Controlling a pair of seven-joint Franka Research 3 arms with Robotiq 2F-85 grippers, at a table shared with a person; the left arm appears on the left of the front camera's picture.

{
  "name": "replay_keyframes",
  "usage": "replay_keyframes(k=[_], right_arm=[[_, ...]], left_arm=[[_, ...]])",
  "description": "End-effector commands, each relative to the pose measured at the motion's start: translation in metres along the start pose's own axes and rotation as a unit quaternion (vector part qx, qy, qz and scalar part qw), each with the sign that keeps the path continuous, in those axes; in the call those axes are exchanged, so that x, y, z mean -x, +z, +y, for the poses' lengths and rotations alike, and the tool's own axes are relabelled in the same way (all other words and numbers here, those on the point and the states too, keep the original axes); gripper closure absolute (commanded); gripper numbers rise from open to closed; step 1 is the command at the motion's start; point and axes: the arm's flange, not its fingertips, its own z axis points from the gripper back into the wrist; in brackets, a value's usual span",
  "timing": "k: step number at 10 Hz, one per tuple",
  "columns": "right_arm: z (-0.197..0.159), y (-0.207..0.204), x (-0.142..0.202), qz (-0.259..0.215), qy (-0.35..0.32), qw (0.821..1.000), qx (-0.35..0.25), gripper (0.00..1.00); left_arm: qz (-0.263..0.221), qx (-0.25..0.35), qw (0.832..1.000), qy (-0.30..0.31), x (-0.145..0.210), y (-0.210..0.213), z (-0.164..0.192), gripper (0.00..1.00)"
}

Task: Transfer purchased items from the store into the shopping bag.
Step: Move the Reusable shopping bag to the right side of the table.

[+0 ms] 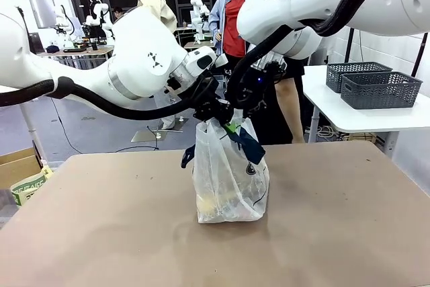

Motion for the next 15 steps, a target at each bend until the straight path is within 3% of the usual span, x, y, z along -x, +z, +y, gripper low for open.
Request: replay_keyframes(k=[1, 2, 7, 8, 10, 12, 15], right_arm=[[-0.009, 0.001, 0.011, -0.021, 0.024, 0.999, 0.006, 1.0], [-0.011, 0.003, 0.012, -0.022, 0.037, 0.999, -0.007, 1.0], [-0.027, 0.026, 0.019, -0.059, 0.061, 0.993, -0.08, 0.1], [-0.03, 0.033, 0.022, -0.068, 0.071, 0.991, -0.091, 0.0], [-0.038, 0.055, 0.035, -0.08, 0.09, 0.988, -0.094, 0.0], [-0.065, 0.082, 0.054, -0.089, 0.17, 0.979, -0.067, 0.0], [-0.088, 0.107, 0.083, -0.064, 0.336, 0.94, -0.014, 0.0]], left_arm=[[0.013, -0.013, 1.0, 0.003, 0.007, 0.003, 0.0, 1.0], [0.013, -0.012, 1.0, 0.001, 0.007, 0.003, -0.001, 1.0], [0.014, -0.013, 1.0, -0.002, 0.008, 0.005, -0.003, 1.0], [0.015, -0.013, 1.0, -0.001, 0.008, 0.005, -0.003, 1.0], [0.019, -0.013, 1.0, -0.004, 0.006, 0.005, -0.002, 1.0], [0.025, -0.02, 0.999, -0.009, 0.002, 0.008, -0.005, 1.0], [0.045, -0.029, 0.998, -0.015, -0.009, 0.009, -0.007, 1.0]])
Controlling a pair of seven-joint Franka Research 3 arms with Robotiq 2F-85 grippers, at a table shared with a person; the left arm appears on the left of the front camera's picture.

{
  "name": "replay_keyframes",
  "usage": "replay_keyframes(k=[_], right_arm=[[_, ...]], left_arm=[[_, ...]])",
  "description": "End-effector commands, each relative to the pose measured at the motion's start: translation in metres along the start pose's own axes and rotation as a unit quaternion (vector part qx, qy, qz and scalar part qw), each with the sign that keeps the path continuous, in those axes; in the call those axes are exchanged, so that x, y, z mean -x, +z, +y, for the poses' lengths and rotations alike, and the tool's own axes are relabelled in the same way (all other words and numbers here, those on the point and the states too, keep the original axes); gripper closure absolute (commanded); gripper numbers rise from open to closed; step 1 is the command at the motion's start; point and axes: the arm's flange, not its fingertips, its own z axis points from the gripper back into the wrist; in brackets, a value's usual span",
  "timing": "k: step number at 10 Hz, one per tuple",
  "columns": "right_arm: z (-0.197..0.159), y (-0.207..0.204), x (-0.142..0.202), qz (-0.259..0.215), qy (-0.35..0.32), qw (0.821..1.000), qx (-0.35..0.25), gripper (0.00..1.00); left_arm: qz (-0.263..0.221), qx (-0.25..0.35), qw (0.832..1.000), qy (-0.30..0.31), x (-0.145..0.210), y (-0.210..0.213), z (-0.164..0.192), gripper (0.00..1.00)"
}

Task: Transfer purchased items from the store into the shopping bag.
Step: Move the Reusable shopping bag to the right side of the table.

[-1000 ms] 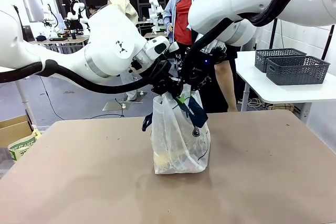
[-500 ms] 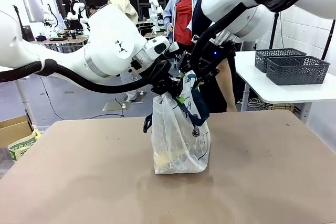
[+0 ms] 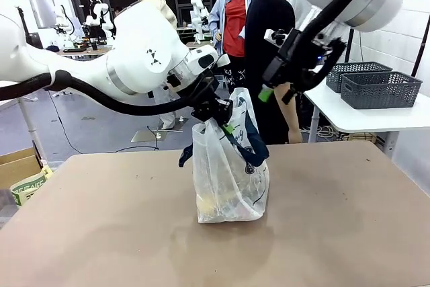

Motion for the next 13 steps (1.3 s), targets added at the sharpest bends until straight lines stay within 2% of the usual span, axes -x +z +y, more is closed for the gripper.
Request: replay_keyframes(k=[1, 2, 4, 5, 6, 7, 8, 12, 13], right_arm=[[-0.008, 0.012, 0.025, 0.014, 0.1, 0.995, 0.02, 0.0], [-0.01, 0.018, 0.033, 0.019, 0.128, 0.991, 0.027, 0.0], [-0.008, 0.027, 0.037, -0.031, 0.212, 0.977, 0.021, 0.0], [-0.01, 0.03, 0.032, -0.055, 0.23, 0.971, 0.022, 0.0], [-0.007, 0.028, 0.023, -0.065, 0.232, 0.97, 0.03, 0.0], [-0.007, 0.04, 0.026, -0.014, 0.203, 0.978, 0.036, 0.0], [-0.007, 0.04, 0.026, -0.014, 0.203, 0.978, 0.036, 0.0], [-0.007, 0.04, 0.026, -0.014, 0.203, 0.978, 0.036, 0.0], [-0.007, 0.04, 0.026, -0.014, 0.203, 0.978, 0.036, 0.0]], left_arm=[[0.022, -0.007, 1.0, 0.003, -0.011, 0.003, -0.002, 1.0], [0.024, -0.007, 1.0, 0.004, -0.012, 0.003, -0.002, 1.0], [0.025, -0.006, 1.0, 0.006, -0.013, 0.002, -0.003, 1.0], [0.026, -0.006, 1.0, 0.006, -0.014, 0.002, -0.002, 1.0], [0.028, -0.008, 1.0, 0.006, -0.014, 0.002, -0.005, 1.0], [0.025, -0.004, 1.0, 0.014, -0.015, 0.001, -0.005, 1.0], [0.017, 0.002, 1.0, -0.002, -0.009, -0.001, -0.001, 1.0], [0.017, 0.003, 1.0, 0.001, -0.009, -0.001, -0.002, 1.0], [0.033, -0.028, 0.999, 0.002, -0.017, 0.005, -0.005, 1.0]])
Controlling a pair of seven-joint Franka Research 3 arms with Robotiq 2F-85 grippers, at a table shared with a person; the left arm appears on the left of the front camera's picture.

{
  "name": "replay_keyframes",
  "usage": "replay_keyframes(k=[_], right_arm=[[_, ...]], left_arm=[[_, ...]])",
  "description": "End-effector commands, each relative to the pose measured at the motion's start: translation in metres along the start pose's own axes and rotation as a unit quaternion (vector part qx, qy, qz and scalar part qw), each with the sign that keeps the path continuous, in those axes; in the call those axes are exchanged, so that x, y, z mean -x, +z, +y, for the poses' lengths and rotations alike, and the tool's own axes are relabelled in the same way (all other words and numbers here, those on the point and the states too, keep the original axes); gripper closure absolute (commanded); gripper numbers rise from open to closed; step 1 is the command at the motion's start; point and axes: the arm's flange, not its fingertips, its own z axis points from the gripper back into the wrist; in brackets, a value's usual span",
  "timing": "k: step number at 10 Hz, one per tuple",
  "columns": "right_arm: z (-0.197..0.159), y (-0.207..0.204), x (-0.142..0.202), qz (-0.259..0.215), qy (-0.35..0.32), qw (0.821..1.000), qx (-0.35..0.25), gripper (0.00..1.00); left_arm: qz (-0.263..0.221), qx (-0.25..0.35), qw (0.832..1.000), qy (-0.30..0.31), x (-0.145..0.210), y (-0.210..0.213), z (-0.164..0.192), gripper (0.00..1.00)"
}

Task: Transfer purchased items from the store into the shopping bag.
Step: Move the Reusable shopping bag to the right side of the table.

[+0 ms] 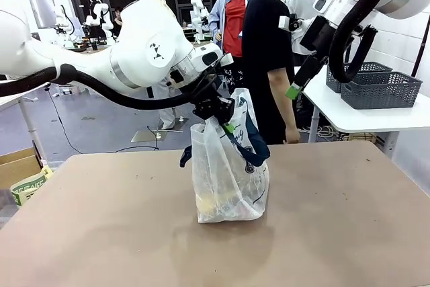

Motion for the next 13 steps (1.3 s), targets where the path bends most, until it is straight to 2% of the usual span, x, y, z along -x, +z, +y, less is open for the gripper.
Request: replay_keyframes(k=[1, 3, 7, 10, 13], right_arm=[[0.0, 0.001, 0.002, 0.008, -0.008, 1.0, 0.0, 0.0], [0.0, 0.001, 0.002, 0.008, -0.008, 1.0, 0.0, 0.0], [0.0, 0.001, 0.002, 0.008, -0.008, 1.0, 0.0, 0.0], [0.0, 0.001, 0.002, 0.008, -0.008, 1.0, 0.0, 0.0], [0.0, 0.001, 0.002, 0.008, -0.008, 1.0, 0.0, 0.0]], left_arm=[[0.033, -0.071, 0.997, 0.001, -0.016, 0.02, -0.008, 1.0], [0.038, -0.124, 0.992, 0.006, -0.024, 0.052, -0.012, 1.0], [0.044, -0.183, 0.982, 0.012, -0.022, 0.105, 0.003, 1.0], [0.059, -0.255, 0.963, 0.063, -0.004, 0.139, 0.037, 1.0], [0.071, -0.285, 0.95, 0.104, 0.026, 0.179, 0.085, 1.0]])
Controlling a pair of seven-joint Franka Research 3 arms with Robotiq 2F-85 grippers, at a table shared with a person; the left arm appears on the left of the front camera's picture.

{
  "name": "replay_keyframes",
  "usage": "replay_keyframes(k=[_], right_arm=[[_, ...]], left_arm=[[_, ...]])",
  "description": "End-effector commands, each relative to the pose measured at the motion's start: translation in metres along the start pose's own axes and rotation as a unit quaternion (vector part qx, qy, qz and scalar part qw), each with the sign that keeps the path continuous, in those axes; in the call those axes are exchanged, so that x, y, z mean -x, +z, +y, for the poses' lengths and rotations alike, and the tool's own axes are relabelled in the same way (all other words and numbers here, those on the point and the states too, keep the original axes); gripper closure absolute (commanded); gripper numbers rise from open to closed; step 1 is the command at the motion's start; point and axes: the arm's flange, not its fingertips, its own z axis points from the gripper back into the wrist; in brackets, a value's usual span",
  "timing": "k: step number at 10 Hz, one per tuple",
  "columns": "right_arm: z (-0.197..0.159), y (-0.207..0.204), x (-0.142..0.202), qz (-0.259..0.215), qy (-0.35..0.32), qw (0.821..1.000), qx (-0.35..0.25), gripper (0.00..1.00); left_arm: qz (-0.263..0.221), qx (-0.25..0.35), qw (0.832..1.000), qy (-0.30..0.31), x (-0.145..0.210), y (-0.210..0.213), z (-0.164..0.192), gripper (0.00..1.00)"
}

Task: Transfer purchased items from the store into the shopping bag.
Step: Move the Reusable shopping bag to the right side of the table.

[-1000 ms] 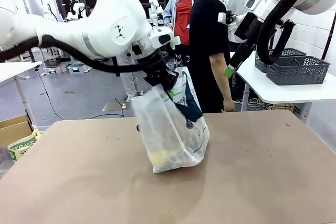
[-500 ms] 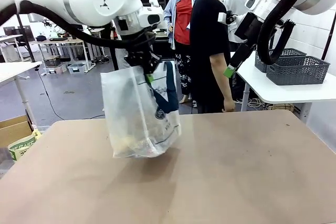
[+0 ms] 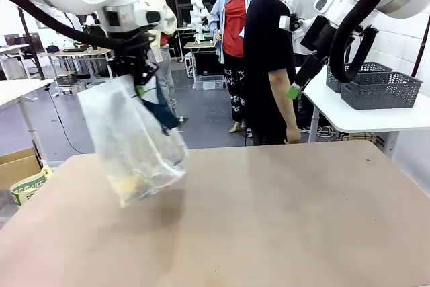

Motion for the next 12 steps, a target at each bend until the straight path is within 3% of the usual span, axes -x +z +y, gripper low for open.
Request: replay_keyframes(k=[1, 3, 6, 7, 11, 12], right_arm=[[0.001, 0.0, 0.001, 0.008, -0.007, 1.0, -0.001, 0.0], [0.001, 0.0, 0.001, 0.008, -0.007, 1.0, -0.001, 0.0], [0.001, 0.0, 0.001, 0.008, -0.007, 1.0, -0.001, 0.0], [0.001, 0.0, 0.001, 0.008, -0.007, 1.0, -0.001, 0.0], [0.001, 0.0, 0.001, 0.008, -0.007, 1.0, -0.001, 0.0], [0.001, 0.0, 0.001, 0.008, -0.007, 1.0, -0.001, 0.0]], left_arm=[[-0.006, -0.017, 1.0, 0.021, 0.016, 0.009, 0.029, 1.0], [0.002, -0.024, 1.0, 0.02, 0.019, 0.007, 0.053, 1.0], [0.05, 0.023, 0.998, 0.008, 0.014, -0.001, 0.064, 1.0], [0.02, -0.013, 0.999, 0.024, 0.016, -0.005, 0.059, 1.0], [0.035, -0.001, 0.999, 0.017, 0.016, -0.013, 0.056, 1.0], [0.048, -0.034, 0.998, 0.009, 0.011, -0.022, 0.051, 1.0]])
